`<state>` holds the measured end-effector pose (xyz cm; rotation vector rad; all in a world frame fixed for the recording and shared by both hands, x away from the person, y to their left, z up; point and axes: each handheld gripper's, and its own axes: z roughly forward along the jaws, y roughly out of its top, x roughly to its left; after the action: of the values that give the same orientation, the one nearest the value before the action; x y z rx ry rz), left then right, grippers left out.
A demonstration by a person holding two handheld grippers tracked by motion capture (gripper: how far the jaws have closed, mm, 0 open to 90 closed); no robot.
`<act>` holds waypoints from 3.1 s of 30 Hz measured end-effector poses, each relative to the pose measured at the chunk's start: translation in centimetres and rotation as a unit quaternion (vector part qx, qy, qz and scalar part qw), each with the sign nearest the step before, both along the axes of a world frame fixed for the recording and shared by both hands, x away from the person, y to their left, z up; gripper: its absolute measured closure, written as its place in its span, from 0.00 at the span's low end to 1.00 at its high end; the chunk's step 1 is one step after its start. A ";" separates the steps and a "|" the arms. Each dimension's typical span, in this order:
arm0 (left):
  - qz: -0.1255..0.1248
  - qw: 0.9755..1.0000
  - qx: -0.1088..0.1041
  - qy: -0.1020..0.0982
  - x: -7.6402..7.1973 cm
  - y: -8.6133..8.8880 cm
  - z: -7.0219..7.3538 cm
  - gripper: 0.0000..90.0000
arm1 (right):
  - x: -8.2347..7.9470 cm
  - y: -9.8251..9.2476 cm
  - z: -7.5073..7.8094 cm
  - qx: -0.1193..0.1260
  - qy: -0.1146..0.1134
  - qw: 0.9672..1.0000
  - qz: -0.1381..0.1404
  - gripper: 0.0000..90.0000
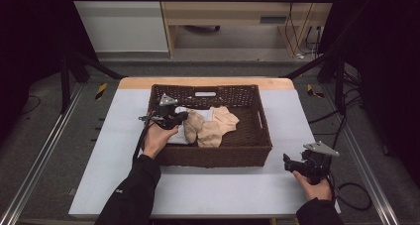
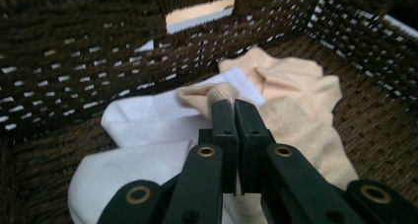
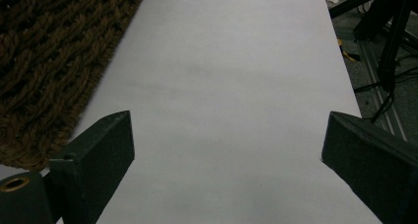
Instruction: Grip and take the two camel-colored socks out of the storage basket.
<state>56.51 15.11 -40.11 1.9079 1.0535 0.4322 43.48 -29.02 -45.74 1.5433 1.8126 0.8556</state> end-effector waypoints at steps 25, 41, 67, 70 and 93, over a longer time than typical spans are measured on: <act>-0.025 0.988 -0.083 -0.125 -4.9 0.1 8.8 0.98 | -0.2 -0.3 0.5 -0.003 -0.015 1.000 -0.006 0.07; -0.063 0.980 -0.083 -0.167 -11.1 1.7 12.6 0.98 | -0.3 -0.4 0.6 -0.005 -0.021 1.000 -0.011 0.07; -0.105 0.980 -0.092 -0.140 -18.1 5.0 6.9 0.98 | -0.5 -0.2 0.7 -0.007 -0.020 1.000 -0.008 0.07; -0.105 0.981 -0.095 -0.129 -18.5 5.3 5.7 0.98 | -0.5 -0.2 0.6 -0.009 -0.020 1.000 -0.006 0.07; -0.136 0.990 -0.028 0.005 -18.4 3.8 -4.0 0.97 | -0.6 0.1 0.4 -0.010 -0.013 1.000 -0.002 0.08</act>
<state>38.13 18.87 -44.09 1.9694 0.7865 0.2351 42.90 -28.89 -45.31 1.5159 1.7935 0.8491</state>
